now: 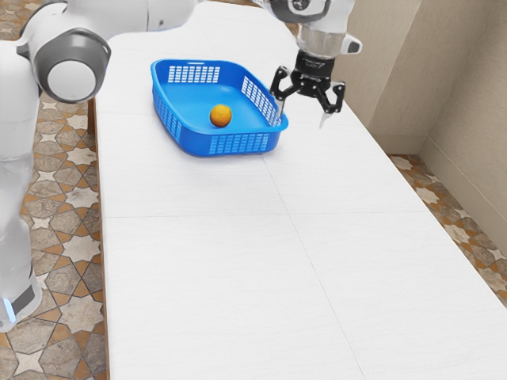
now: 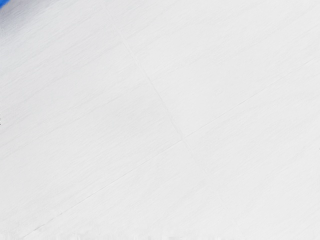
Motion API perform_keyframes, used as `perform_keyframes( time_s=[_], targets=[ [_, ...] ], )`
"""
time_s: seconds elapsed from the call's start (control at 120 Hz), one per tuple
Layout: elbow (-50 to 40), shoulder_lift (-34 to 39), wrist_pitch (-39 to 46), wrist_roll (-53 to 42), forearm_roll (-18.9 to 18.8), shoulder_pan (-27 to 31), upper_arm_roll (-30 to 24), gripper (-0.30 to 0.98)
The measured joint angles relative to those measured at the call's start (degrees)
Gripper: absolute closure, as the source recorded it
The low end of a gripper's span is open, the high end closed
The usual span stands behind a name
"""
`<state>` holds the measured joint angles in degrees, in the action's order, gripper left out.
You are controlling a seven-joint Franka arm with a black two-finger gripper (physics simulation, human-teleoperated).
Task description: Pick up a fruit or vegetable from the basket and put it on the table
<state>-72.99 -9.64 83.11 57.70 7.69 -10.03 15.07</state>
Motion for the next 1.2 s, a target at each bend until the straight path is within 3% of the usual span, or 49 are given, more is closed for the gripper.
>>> perform_keyframes(
  time_s=[0.217,0.283,0.45,0.558,0.667,0.917,1.092,1.2],
  targets=[
    [-0.3,3.3,-1.1,23.1,0.4,-1.2,-0.7,0.00],
    [-0.6,5.1,-2.2,25.6,0.4,-3.0,2.7,0.00],
    [-5.5,7.5,-5.2,21.2,0.5,-1.0,12.5,0.00],
    [-19.0,18.1,-3.2,17.6,-1.6,0.9,14.2,0.00],
    [-24.6,21.8,-1.0,14.6,-3.2,2.2,14.8,0.00],
    [-27.8,17.3,2.4,9.4,-1.8,6.7,17.2,0.00],
    [-28.2,16.5,3.9,6.6,-0.7,6.5,22.1,0.00],
    [-27.7,16.7,4.4,4.9,-0.6,9.3,24.1,0.00]
  ],
)
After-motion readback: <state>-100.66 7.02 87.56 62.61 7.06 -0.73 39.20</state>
